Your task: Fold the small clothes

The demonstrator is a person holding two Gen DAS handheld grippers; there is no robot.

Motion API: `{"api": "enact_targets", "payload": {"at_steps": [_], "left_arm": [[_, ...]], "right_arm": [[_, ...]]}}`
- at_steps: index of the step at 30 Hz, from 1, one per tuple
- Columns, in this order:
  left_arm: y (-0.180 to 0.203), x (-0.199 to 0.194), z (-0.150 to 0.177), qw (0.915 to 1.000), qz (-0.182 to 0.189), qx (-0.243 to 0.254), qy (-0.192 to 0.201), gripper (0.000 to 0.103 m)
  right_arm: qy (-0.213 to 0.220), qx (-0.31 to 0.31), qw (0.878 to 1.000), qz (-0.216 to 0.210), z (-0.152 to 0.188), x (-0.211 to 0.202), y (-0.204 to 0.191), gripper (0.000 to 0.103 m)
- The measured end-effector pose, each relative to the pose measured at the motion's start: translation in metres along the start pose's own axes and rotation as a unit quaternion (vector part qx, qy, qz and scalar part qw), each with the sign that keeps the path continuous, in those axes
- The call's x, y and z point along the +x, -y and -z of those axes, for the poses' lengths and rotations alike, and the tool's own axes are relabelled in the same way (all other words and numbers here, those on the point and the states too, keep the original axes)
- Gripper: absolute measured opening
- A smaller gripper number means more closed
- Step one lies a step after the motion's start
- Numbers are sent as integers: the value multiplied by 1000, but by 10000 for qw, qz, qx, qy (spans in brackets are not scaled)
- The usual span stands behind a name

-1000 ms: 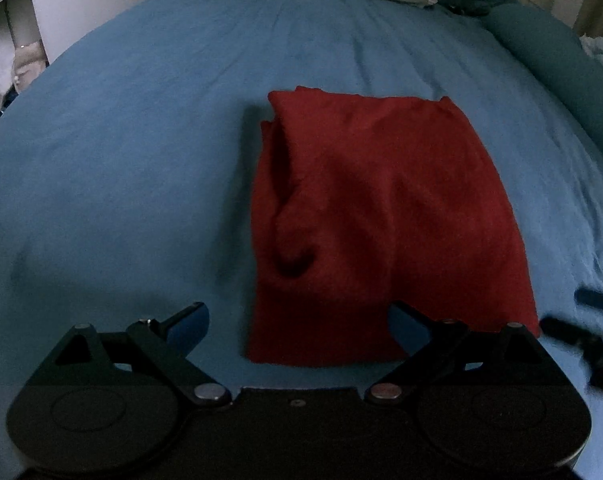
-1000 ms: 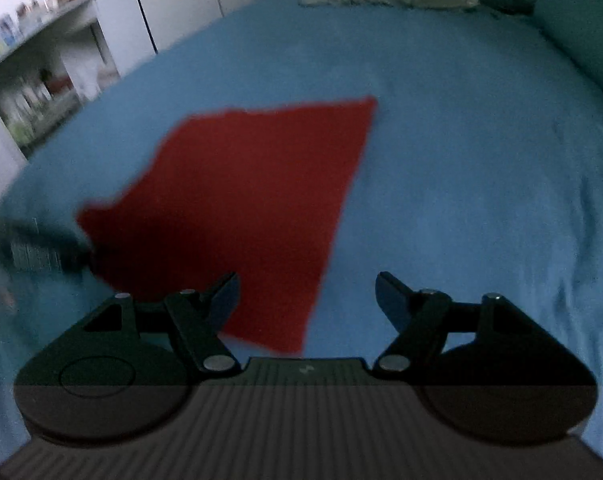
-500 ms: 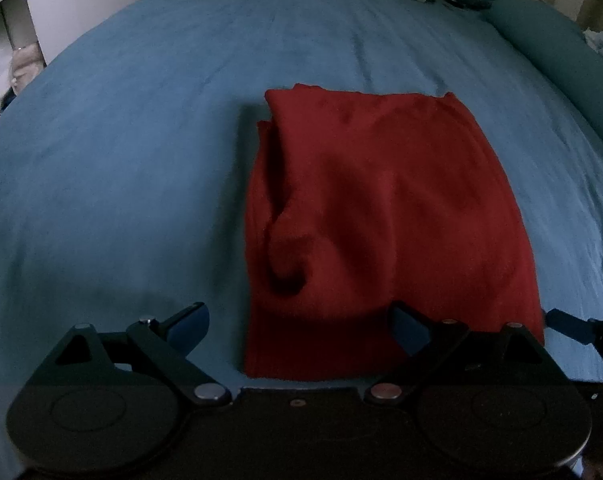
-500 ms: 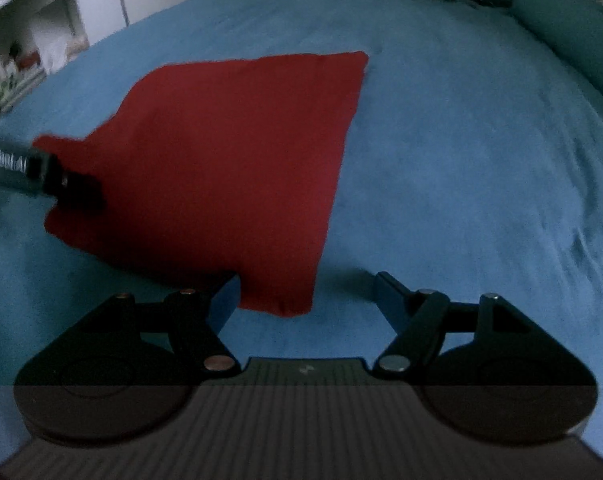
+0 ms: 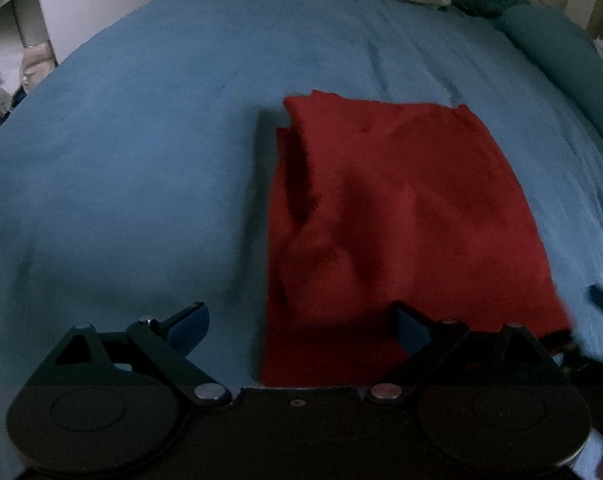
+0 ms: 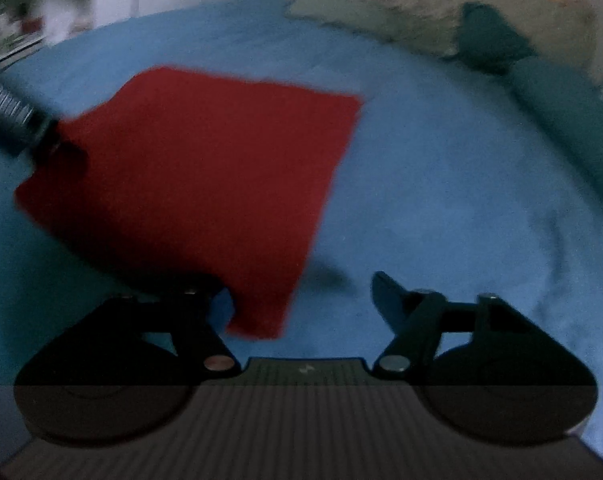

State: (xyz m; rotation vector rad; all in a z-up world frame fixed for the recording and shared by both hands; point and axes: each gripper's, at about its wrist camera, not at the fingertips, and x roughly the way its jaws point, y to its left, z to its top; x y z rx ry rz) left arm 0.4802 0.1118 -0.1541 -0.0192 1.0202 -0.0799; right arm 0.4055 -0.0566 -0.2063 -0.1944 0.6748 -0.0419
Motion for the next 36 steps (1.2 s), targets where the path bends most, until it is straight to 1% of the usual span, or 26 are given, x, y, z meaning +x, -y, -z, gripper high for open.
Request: {"api": "enact_targets", "payload": {"at_steps": [2,3,4,5,6,8,10,12,13,15,16,18,20,21,22,24,26,28,29,30,32,33,35,36], "left_arm": [[-5,0,4,9998,-159,42,70,98],[-5,3,8,9995,-280,114,74,98],[-7,9,12,9990,-402,181,0,98],[-10,16,18,9987,-455,200,-132,98],[-13,22,23,9989,-393,157,-208,99],[-17,25,31,9995,-277,56,-131,99],[-15,27,31,9992,-328,184,-106,102],[-16,27,28,9992,-336,163,-159,103],[-15,25,25,9992,-338,133,-187,102],[-13,14,19,9992,-330,134,-181,97],[-12,5,17,9992,-330,194,-135,97],[-6,-16,10,9986,-387,362,46,97],[-2,-37,-3,9981,-282,471,285,98],[-1,-43,-10,9978,-194,502,399,102],[0,-47,-18,9975,-102,504,490,103],[-1,-44,-36,9975,113,397,569,103],[-3,-27,-54,9976,371,217,535,103],[-6,-3,-65,9975,567,-5,423,99],[-9,13,-69,9972,665,-187,303,89],[-10,25,-71,9966,737,-318,194,81],[-14,49,-70,9942,898,-582,-76,73],[-17,55,-65,9932,963,-638,-131,73],[-19,65,-64,9905,1140,-745,-164,71],[-20,68,-63,9893,1219,-789,-150,71]], "right_arm": [[92,137,9997,204,-2,-7,11,85],[40,116,9996,243,1,-6,14,87],[-126,91,9997,214,7,-1,17,87],[-349,117,9993,110,15,6,20,87],[-448,176,9988,15,21,10,22,87],[-427,285,9986,-136,25,13,28,88],[-431,152,9987,-214,22,15,30,89],[-478,119,9981,-374,22,15,36,89],[-550,156,9972,-491,20,16,41,90],[-769,299,9938,-750,13,15,52,91],[-857,330,9919,-883,7,12,58,91],[-886,333,9900,-1046,-4,-5,65,92],[-910,523,9875,-1176,-22,-22,79,94],[-915,618,9844,-1368,-32,-29,86,98],[-898,899,9793,-1578,-44,-34,97,103],[-819,1320,9708,-1828,-67,-33,113,103],[-864,1519,9672,-1842,-85,-21,122,103],[-1242,1602,9632,-1767,-97,8,121,103],[-1336,1687,9599,-1796,-98,21,120,103],[-1376,1940,9525,-1901,-96,36,120,103],[-1525,2331,9369,-2113,-91,63,117,103],[-1589,2362,9350,-2113,-89,71,112,103],[-1732,2256,9359,-2078,-86,85,99,103],[-1817,2216,9353,-2077,-83,92,93,96]]}}
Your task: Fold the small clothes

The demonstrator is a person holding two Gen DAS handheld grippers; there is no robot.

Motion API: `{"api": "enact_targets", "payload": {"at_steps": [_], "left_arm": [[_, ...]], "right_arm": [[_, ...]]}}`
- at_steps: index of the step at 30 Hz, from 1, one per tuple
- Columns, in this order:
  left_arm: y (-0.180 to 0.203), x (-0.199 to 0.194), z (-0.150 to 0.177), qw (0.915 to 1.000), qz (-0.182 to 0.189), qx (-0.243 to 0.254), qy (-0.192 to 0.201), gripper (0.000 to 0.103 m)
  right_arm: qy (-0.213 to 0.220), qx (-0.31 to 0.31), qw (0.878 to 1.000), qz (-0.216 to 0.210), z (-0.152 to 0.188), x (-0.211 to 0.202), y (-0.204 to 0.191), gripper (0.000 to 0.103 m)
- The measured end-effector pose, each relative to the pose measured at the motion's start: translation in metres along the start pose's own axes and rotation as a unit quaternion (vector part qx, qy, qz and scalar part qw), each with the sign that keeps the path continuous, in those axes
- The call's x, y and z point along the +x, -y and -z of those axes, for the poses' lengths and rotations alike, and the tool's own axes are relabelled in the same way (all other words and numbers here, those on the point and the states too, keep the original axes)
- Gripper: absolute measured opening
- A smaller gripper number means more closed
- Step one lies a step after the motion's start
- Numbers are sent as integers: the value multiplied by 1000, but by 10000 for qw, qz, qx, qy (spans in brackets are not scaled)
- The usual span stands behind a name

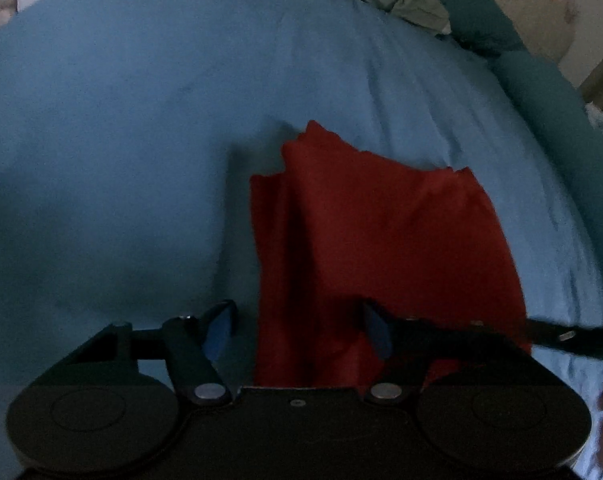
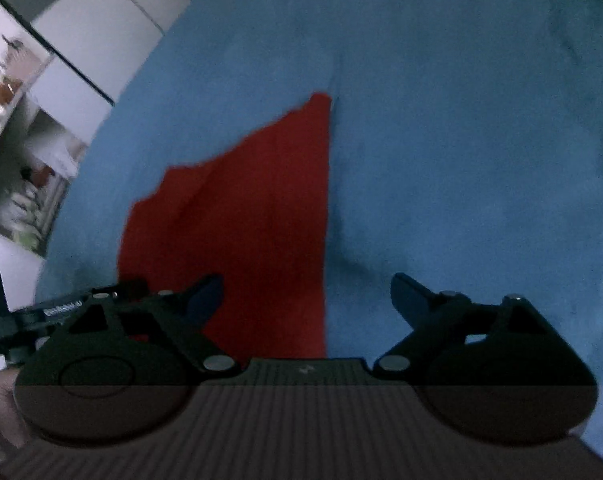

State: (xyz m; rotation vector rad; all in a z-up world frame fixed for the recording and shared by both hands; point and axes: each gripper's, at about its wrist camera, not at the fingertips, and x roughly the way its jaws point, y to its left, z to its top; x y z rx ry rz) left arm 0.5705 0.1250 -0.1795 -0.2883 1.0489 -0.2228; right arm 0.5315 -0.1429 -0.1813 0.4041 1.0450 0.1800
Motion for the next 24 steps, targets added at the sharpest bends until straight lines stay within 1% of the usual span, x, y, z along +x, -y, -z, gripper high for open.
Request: {"api": "enact_targets", "payload": {"at_steps": [1,2,4,5,6,7,8,9,11,14,16,20,22,24], "left_arm": [[-1,2,-1,10000,54,-24,10,70],[-1,4,0,9999,109,-54,3,67],[-2,5,-1,9996,251,-118,-42,53],[-2,5,-2,9992,354,-160,-76,42],[-1,3,-1,9991,365,-180,-88,38],[1,-1,-1,9994,300,-151,-72,34],[4,-5,-1,9996,260,-123,-32,28],[7,-9,-1,9998,200,-75,23,26],[18,-19,1,9998,54,102,133,24],[32,-39,4,9990,-3,315,302,23],[46,-53,9,9982,-29,468,366,23],[77,-93,31,9959,60,723,533,23],[94,-115,51,9953,116,770,567,23],[110,-127,71,9951,153,815,536,23]], "right_arm": [[-108,8,9999,1,2,9,-1,92],[-187,81,9998,0,3,17,-1,91],[-126,304,9994,-59,6,23,3,90],[-87,376,9992,-81,7,23,2,86],[-86,397,9990,-205,7,23,1,59],[-153,411,9983,-390,7,23,-2,45],[-113,364,9988,-316,6,21,-7,44],[-53,204,9996,-208,6,16,-14,41],[67,60,9999,-107,5,7,-25,39],[252,127,9993,-255,3,-13,-33,37],[376,50,9987,-331,4,-33,-38,36],[563,-87,9977,-378,24,-84,-37,36],[604,-112,9974,-384,38,-113,-30,36],[617,-113,9974,-358,60,-140,-20,36]]}}
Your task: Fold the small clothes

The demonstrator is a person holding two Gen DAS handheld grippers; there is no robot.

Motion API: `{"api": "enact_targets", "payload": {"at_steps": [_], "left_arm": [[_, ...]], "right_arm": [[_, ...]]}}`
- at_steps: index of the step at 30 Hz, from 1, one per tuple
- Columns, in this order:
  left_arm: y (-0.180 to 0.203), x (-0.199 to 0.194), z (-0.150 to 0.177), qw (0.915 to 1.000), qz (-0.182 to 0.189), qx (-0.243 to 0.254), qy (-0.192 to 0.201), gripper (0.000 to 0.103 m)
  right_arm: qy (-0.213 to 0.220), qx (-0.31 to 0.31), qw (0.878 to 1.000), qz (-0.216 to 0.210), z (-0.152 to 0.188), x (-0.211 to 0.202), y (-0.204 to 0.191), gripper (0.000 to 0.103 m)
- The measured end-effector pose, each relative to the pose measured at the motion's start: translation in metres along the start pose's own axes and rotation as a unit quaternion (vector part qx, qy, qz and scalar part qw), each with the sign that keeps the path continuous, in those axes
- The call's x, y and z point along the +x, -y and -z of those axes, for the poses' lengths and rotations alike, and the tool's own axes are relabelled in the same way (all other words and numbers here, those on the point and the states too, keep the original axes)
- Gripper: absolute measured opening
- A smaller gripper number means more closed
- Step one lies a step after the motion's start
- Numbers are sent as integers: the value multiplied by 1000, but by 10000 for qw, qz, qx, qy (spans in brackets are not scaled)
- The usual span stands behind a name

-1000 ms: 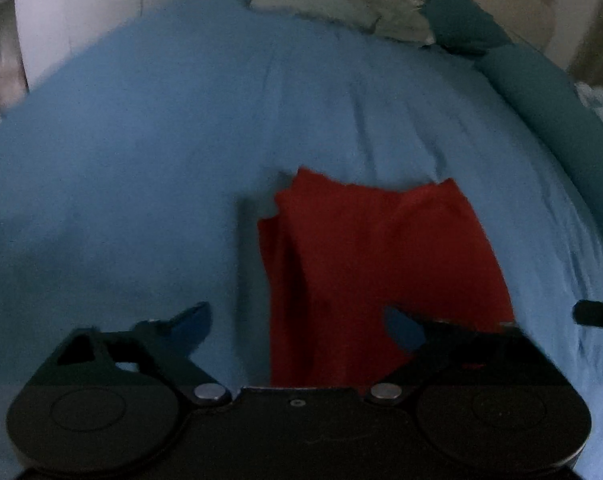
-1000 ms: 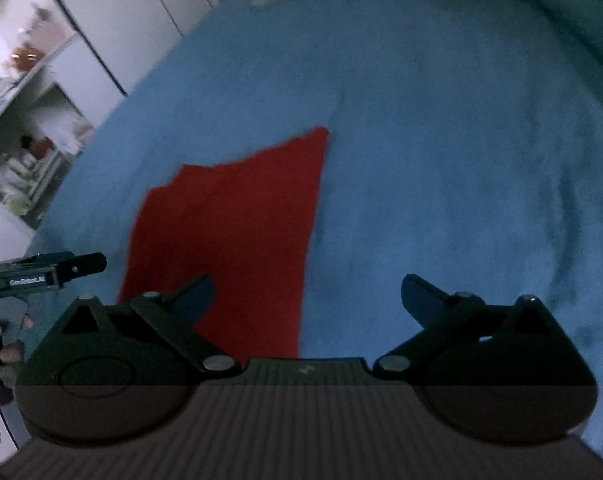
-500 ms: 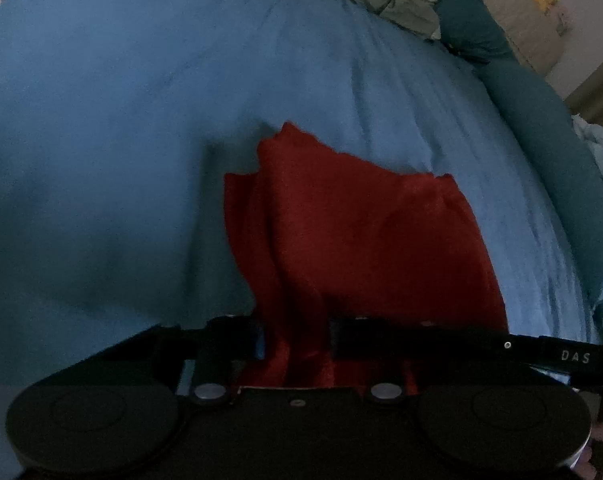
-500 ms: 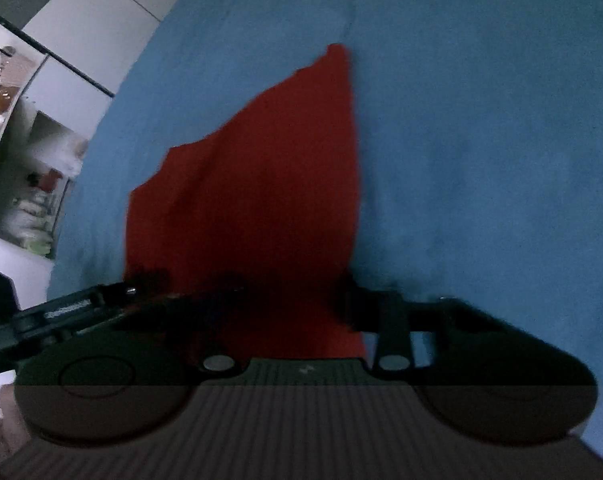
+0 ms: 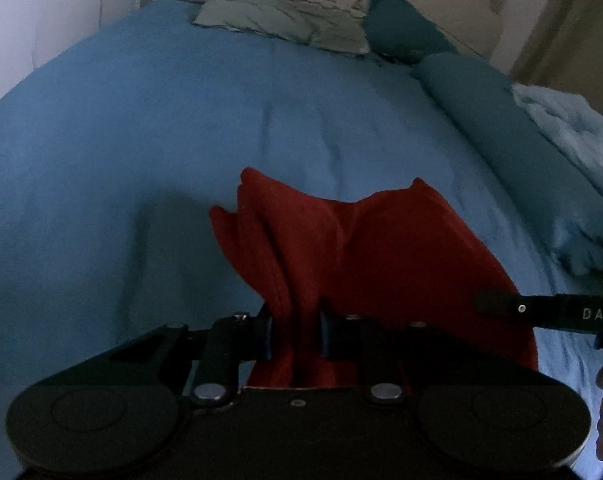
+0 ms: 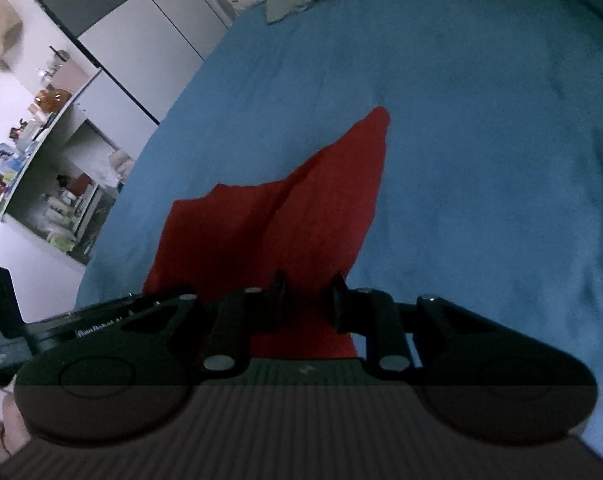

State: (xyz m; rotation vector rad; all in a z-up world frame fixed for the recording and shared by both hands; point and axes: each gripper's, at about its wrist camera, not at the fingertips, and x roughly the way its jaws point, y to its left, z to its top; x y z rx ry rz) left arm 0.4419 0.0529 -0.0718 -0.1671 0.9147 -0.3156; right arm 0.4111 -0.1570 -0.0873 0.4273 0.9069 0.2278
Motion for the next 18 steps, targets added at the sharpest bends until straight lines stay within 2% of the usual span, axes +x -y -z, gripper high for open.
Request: {"api": "enact_targets", "payload": {"at_steps": [3,6,9,13,16,18], "left_arm": [[27,-6,35,9998,84,73,-149,23],[39,13,74,9987,144,31,-494,23],[48,30,108,9974,-166,269,-645,23],[59,35,116,9973,-379,433,-446,24],[67,36,120,9959,-543,579,-431,25],[70,35,114,9954,-594,618,-434,33]], "right_arm": [[-66,-64,9998,169,34,-33,15,36],[-247,153,9988,384,67,-41,51,36],[-506,357,9965,569,107,-26,87,36],[-447,253,9977,433,130,-20,108,37],[-520,99,9977,415,129,-23,116,37],[-548,29,9978,385,127,-23,115,38]]}}
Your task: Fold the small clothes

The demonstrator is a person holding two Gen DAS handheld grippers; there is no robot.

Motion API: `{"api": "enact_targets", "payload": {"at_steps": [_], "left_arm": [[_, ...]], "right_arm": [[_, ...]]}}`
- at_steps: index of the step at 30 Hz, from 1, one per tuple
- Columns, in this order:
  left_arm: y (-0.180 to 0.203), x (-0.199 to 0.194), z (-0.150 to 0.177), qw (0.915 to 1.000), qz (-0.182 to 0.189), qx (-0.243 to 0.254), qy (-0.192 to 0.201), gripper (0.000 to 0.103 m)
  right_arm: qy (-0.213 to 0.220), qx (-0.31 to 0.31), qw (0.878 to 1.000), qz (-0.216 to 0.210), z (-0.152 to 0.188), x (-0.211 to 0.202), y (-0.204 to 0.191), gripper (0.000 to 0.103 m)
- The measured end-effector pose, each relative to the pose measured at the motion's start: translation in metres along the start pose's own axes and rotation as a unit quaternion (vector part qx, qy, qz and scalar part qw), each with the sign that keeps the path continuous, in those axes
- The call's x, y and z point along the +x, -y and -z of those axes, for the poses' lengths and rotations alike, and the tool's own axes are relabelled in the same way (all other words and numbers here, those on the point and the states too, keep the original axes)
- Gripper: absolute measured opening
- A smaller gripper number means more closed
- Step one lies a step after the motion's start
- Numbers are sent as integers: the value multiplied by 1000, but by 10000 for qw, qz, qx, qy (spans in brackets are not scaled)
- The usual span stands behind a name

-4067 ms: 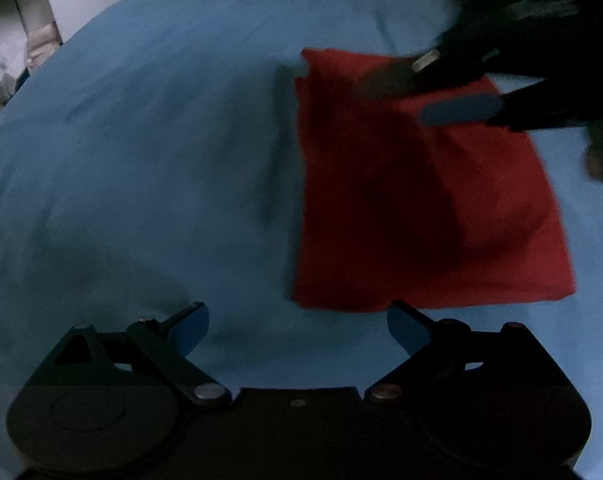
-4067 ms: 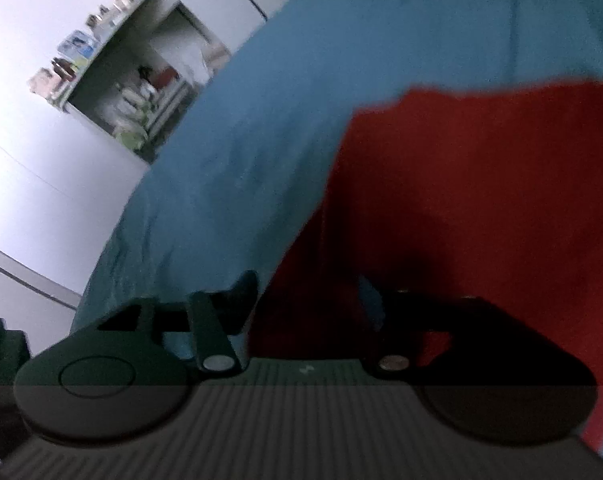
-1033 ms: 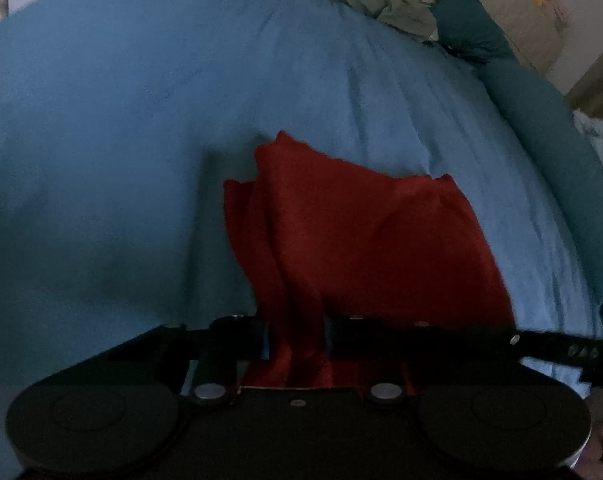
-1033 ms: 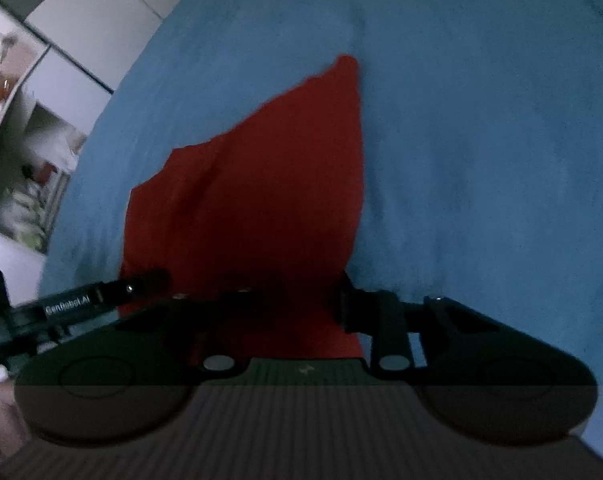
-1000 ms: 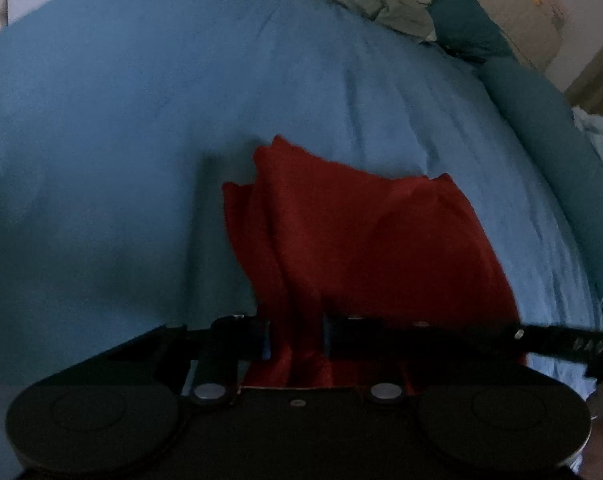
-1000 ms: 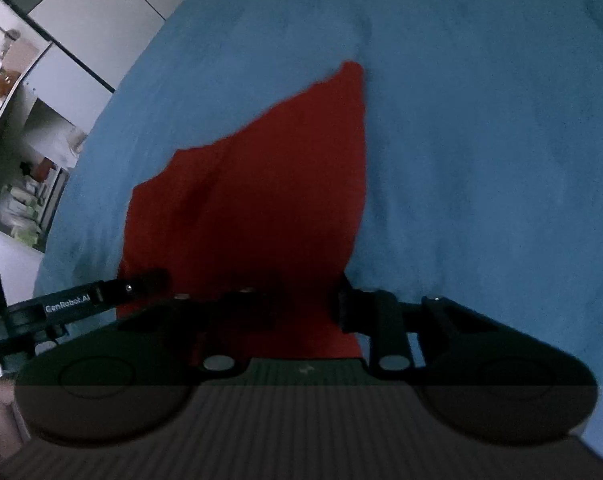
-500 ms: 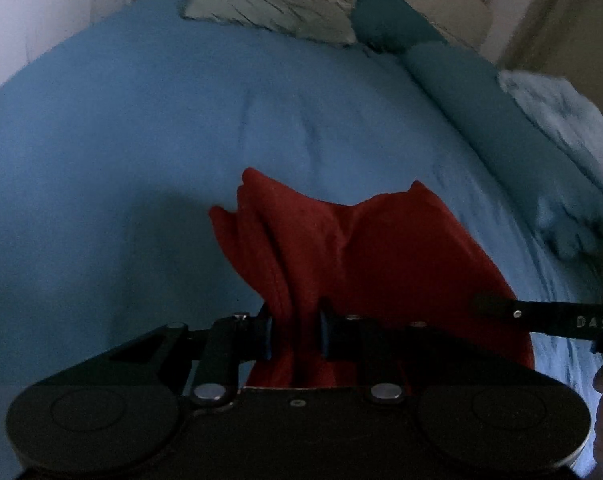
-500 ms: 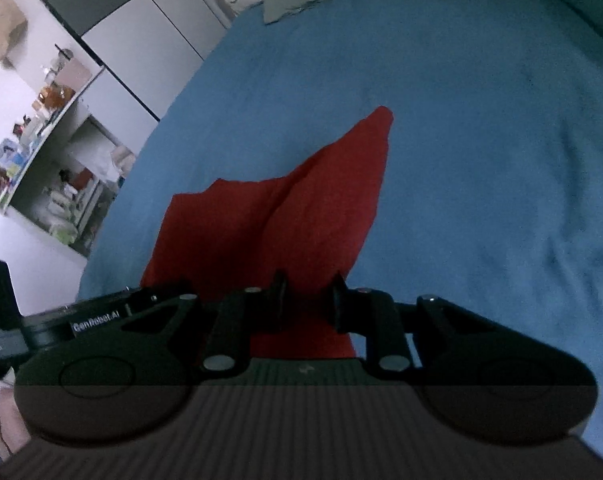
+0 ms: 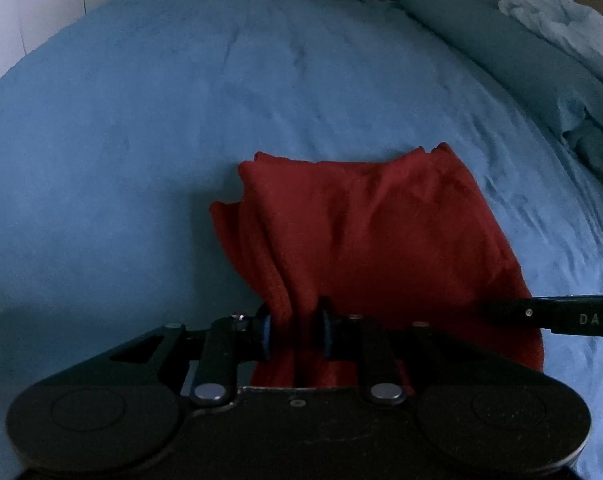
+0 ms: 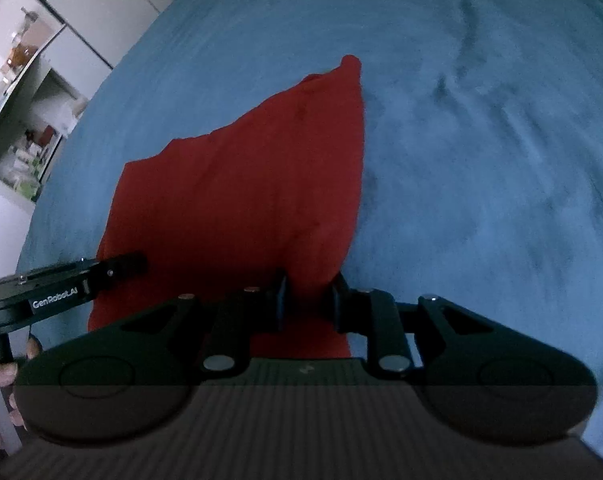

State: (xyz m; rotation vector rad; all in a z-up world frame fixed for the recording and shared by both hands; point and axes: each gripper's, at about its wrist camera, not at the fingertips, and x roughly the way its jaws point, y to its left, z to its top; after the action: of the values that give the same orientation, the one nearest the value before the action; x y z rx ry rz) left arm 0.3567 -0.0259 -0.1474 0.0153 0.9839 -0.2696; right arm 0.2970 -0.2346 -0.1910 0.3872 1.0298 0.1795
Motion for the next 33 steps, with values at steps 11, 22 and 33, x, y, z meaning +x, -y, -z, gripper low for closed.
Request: {"api": "enact_targets", "payload": {"at_steps": [11,22,33], "left_arm": [[-30,-31,1,9981,-164,-1,589,93],[-38,13,36,9949,-409,44,917,100],[-20,-74,48,9828,-487,-255,1765,95]], "right_arm": [[452,-406,9981,77,-2,-28,-22,101],[1137,-230,9920,501,29,2,1,103],[2157,-636,9726,591,51,-74,-18,103]]}}
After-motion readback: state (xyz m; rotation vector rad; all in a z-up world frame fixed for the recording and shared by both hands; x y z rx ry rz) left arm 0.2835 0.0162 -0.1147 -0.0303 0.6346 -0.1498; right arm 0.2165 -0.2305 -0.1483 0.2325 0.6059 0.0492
